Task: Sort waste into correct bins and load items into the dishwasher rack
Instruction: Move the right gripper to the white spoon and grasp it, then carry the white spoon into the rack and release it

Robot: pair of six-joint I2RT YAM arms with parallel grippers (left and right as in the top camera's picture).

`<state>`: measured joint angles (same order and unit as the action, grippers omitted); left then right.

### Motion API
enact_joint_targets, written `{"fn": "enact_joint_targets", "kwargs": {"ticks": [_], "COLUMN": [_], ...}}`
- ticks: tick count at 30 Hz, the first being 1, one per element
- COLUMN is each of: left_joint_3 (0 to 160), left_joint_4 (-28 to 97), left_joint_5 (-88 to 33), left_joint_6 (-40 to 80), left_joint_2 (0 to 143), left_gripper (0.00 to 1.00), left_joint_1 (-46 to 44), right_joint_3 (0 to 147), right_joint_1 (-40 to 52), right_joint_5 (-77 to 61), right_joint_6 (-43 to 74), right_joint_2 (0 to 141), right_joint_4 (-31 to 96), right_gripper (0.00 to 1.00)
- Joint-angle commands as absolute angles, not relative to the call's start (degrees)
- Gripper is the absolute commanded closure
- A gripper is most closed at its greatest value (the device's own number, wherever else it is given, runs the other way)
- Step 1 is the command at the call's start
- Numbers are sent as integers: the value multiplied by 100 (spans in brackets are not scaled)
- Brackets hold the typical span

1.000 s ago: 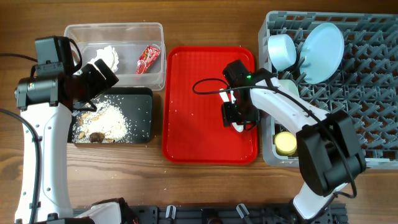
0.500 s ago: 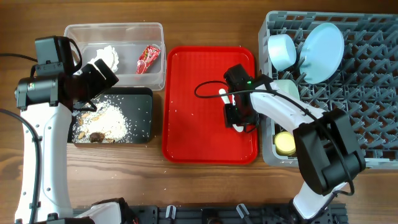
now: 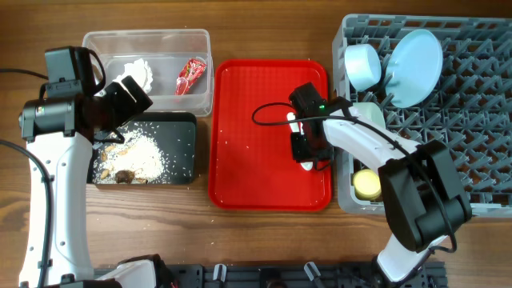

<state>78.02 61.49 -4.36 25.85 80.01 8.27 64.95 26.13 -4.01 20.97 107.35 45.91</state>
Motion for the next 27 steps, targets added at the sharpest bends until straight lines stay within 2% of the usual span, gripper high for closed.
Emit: {"fn": "enact_joint_targets", "kwargs": {"ticks": [1, 19, 23, 27], "left_joint_3": [7867, 7867, 7867, 7867], "left_joint_4": [6136, 6136, 6136, 6136], "left_joint_5": [-425, -425, -425, -425], "left_joint_6": [2576, 2576, 2576, 2576], "left_joint_2": [7964, 7964, 7964, 7964], "left_gripper": [0, 0, 0, 0], "left_joint_1": [854, 854, 854, 854], "right_joint_3": [6318, 8305, 8630, 8659], "right_joint_1": [2613, 2567, 2290, 1608], "right_joint_5": [-764, -469, -86, 163], "right_joint_6": [2117, 1981, 2386, 2849], "right_joint_2": [10851, 9817, 9356, 8820], "right_joint_4": [4574, 6326, 6801, 7089], "right_gripper": [96, 96, 96, 96]}}
